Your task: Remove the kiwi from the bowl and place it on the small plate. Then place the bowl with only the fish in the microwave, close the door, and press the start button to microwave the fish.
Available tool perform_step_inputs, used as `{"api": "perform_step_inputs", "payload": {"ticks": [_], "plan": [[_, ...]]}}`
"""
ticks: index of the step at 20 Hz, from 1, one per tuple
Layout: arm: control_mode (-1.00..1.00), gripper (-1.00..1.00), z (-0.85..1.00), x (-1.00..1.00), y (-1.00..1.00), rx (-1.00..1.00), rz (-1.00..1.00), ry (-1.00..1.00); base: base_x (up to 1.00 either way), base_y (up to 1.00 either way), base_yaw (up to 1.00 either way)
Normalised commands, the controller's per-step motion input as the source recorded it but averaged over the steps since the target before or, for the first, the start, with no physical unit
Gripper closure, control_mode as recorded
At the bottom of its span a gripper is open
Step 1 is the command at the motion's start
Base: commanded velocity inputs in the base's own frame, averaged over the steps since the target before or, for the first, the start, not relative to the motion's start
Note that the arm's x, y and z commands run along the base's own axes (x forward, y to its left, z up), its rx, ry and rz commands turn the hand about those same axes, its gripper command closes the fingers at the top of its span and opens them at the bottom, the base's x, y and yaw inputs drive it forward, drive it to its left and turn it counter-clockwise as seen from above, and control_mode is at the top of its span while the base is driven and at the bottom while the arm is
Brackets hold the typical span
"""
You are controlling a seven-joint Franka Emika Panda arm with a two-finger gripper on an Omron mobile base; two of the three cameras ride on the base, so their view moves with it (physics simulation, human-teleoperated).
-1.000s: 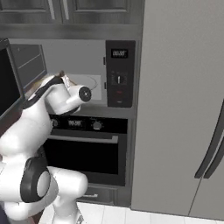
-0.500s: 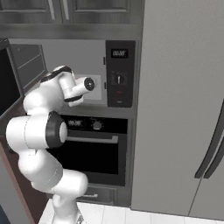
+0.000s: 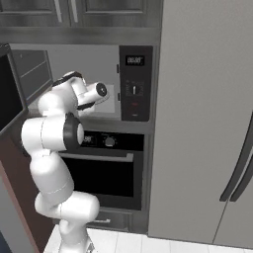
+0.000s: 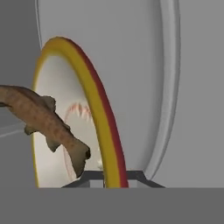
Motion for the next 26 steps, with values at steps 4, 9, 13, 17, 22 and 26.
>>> {"api": "perform_step_inputs", "payload": {"ticks": [4,9,13,17,22,26], "plan": [[-1.00,-1.00,-0.03,-0.21,0.00,0.00,0.00,-0.08,0.00,0.00,0.00],[-1.00,-1.00,0.27,-0.82,0.00,-0.03,0.08,-0.20,0.00,0.00,0.00],[-1.00,-1.00,0.41,-1.00,0.00,-0.08,0.02,-0.24,0.00,0.00,0.00],[-1.00,-1.00,-0.01,-0.54,-0.04,-0.03,-0.02,-0.03,0.00,0.00,0.00],[-1.00,-1.00,0.16,-0.97,-0.23,-0.13,0.07,-0.23,0.00,0.00,0.00],[-1.00,-1.00,0.54,-1.00,-0.03,-0.22,0.03,-0.16,0.00,0.00,0.00]]}}
